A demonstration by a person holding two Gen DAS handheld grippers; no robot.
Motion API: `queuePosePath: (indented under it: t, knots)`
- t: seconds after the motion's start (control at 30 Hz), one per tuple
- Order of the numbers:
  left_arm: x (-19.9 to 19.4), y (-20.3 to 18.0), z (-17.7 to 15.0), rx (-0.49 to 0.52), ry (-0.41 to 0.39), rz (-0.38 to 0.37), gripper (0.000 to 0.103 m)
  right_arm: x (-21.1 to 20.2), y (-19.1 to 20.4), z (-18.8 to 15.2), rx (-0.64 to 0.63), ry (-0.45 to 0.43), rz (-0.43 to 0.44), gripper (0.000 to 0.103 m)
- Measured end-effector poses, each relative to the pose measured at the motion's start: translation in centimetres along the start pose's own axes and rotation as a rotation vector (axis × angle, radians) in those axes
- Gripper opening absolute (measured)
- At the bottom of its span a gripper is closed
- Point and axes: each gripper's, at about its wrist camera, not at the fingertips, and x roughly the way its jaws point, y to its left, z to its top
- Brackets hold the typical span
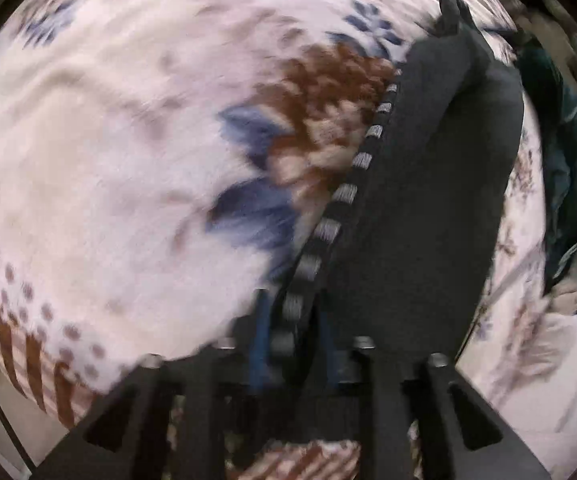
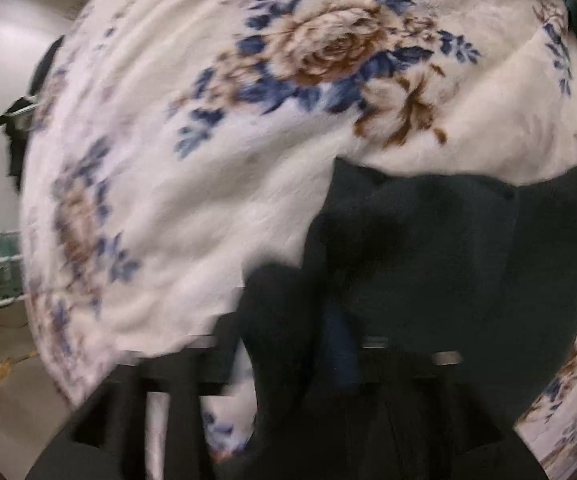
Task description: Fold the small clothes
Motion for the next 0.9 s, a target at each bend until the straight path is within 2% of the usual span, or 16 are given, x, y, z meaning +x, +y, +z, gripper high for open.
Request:
queuePosePath:
  t: [0.03, 0.07, 0.17, 0.23, 0.33, 0.47, 0.6, 0.63, 0.67, 0.7, 0.73, 0.77, 0.8, 0.9]
  knots:
    - [-0.7, 1.1, -0.2, -0.028, 0.007, -0.022, 0.045, -0.9, -0.1, -1.0, -0.008, -0.015, 0.029, 0.083]
    - [-1.2, 1.9, -0.4, -0.048, 0.010, -0.037, 0.053, -2.1, -0.2, -2.5, -0.029, -0.041, 0.053, 0.087]
    - [-2.8, 3.8, -0.5, -0.095, 0.021, -0.079, 0.056, -4.7, -1.5, -8.4, -0.073, -0.075, 0.068, 0.087]
    - [-2.9, 3.9, -0.2, -0.082, 0.043, -0.077, 0.056, -5.2, -2.9, -12.9, -0.069, -0.053, 0.074, 0.087]
    - [-1.7, 2.1, 0.1, -0.010, 0.083, -0.032, 0.056, -3.9, -6.3, -21.6, 0.010, 0.024, 0.073, 0.087]
    - [0.3, -1.6, -0.6, 0.109, 0.108, 0.023, 0.056, -0.4, -10.4, -33.4, 0.131, 0.156, -0.005, 0.087]
    - [1.1, -3.3, -2.1, 0.143, 0.087, 0.085, 0.056, 4.0, -13.1, -43.2, 0.284, 0.290, 0.072, 0.087]
    - [1.1, -3.9, -2.4, 0.156, 0.064, 0.111, 0.053, 4.7, -13.2, -44.9, 0.310, 0.299, 0.100, 0.087]
    - [0.9, -4.1, -2.6, 0.163, 0.042, 0.129, 0.017, 5.3, -13.2, -46.2, 0.327, 0.294, 0.126, 0.085]
    - [0.7, -4.0, -2.8, 0.159, 0.031, 0.156, 0.004, 5.7, -13.2, -47.2, 0.337, 0.285, 0.147, 0.072]
    - [0.2, -3.9, -3.0, 0.145, 0.007, 0.139, 0.003, 6.0, -13.1, -48.0, 0.341, 0.269, 0.163, 0.056]
    - [-0.4, -3.6, -3.2, 0.134, -0.013, 0.126, 0.003, 6.2, -12.9, -48.5, 0.341, 0.254, 0.163, 0.012]
    - [-1.3, -3.2, -3.4, 0.115, -0.034, 0.109, 0.003, 6.0, -12.8, -49.0, 0.337, 0.213, 0.139, 0.007]
    - [-3.7, -2.6, -3.9, -0.005, -0.045, -0.011, 0.003, 4.8, -12.3, -50.4, 0.314, 0.134, 0.111, 0.007]
